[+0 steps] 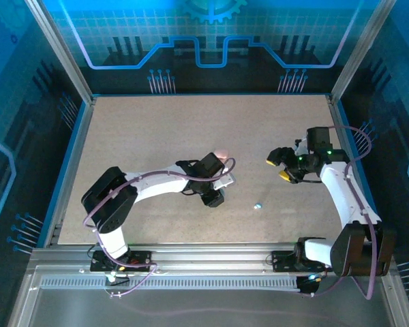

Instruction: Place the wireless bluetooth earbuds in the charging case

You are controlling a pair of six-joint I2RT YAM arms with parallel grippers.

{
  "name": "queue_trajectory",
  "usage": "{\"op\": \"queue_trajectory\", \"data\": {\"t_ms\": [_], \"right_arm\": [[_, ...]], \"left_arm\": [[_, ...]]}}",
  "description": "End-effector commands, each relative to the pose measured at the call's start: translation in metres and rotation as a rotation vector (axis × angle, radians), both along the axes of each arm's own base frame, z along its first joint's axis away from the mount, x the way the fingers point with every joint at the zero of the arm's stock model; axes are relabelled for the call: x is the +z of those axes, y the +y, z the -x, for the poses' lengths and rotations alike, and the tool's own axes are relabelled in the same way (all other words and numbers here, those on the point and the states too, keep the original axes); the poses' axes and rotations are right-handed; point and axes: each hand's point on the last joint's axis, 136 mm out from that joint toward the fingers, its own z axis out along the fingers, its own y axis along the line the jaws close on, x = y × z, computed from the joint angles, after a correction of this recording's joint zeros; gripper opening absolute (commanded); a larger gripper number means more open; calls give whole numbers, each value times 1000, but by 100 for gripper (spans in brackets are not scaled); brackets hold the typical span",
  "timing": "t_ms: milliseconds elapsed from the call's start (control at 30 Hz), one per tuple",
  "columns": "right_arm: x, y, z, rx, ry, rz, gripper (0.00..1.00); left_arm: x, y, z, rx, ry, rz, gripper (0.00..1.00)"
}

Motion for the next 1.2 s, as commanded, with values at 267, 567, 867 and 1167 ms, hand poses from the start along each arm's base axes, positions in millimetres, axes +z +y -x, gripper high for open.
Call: {"op": "queue_trajectory", "data": {"t_ms": [267,567,867,1167], "right_arm": [[6,-5,1,-28,-48,-11,72],[4,-7,-1,-17,-77,0,72],[15,7,-8,211,-410,218,73],[-8,131,18,856,-726,351,76]], "left_arm": [[-25,17,13,-276,28,-158,47],[-25,30,8,-366,-30,-192,74],[103,33,-12,-81,-166,311,90],[178,115,-65,506,-438,601,90]]}}
